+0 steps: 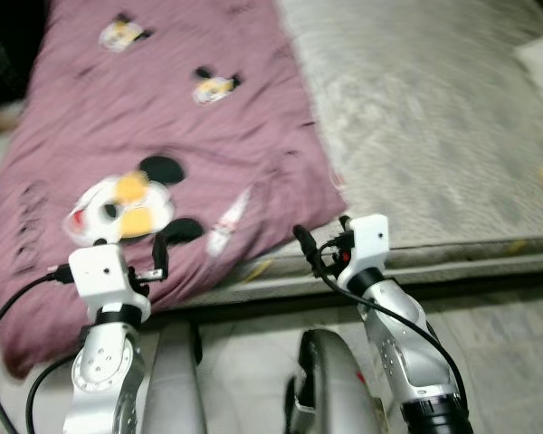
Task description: Clean up the room
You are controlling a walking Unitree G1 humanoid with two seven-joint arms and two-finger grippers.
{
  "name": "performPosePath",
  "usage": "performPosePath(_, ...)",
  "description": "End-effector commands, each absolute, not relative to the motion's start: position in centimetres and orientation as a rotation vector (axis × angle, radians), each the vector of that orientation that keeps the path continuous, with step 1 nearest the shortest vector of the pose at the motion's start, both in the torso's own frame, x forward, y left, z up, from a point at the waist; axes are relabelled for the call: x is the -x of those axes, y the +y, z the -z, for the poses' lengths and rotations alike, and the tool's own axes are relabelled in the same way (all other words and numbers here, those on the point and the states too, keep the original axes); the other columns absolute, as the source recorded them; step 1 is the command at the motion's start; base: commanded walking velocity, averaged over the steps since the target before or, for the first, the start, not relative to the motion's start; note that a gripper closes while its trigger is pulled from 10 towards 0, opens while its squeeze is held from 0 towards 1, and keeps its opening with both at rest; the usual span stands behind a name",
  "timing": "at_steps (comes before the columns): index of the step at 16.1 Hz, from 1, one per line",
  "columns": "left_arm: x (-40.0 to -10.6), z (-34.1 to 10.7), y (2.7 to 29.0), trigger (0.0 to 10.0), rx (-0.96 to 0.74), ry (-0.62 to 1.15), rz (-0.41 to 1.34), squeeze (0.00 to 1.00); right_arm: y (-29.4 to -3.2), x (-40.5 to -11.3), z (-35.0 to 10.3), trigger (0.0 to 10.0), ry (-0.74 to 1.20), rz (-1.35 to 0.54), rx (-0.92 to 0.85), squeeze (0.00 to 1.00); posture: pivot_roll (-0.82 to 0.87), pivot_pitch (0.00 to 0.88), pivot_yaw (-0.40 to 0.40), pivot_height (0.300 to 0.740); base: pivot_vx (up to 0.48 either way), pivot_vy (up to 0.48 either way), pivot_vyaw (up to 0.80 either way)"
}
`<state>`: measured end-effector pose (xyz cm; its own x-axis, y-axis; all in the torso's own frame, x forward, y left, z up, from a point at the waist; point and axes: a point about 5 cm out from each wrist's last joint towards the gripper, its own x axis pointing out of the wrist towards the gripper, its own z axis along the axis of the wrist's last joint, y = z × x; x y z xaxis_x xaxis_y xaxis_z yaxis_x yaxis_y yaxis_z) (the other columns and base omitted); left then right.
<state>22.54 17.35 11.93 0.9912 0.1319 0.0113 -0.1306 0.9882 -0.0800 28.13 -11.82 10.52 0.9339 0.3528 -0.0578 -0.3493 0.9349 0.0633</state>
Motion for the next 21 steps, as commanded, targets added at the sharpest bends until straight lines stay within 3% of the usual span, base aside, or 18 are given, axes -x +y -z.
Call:
performPosePath(1, -22.4, -11.4, 16.8, 10.0, 0.09, 0.007, -0.11, 0.0, -12.6, -27.9, -9.6, 10.0, 0.107, -0.332, -0.051, 0.0, -0.04, 0.223, -0.052, 0.595, 0.304, 0.0, 0.0)
performPosePath(4, -22.6, -11.3, 16.7, 10.0, 0.097, 0.011, -0.11, 0.0, -12.6, -28.0, -9.8, 10.0, 0.092, -0.337, -0.035, 0.0, -0.04, 0.216, -0.051, 0.595, 0.084, 0.0, 0.0)
performPosePath(15, -22.5, -11.1, 16.5, 10.0, 0.102, 0.029, -0.114, 0.0, -12.9, -29.1, -9.4, 10.0, 0.113, -0.351, 0.027, 0.0, -0.03, 0.228, -0.058, 0.595, 0.0, 0.0, 0.76)
performPosePath(21, -22.2, -11.0, 16.7, 10.0, 0.097, 0.036, -0.116, 0.0, -12.6, -29.7, -9.5, 10.0, 0.097, -0.344, 0.0, 0.0, -0.02, 0.239, -0.051, 0.576, 0.0, 0.0, 0.0)
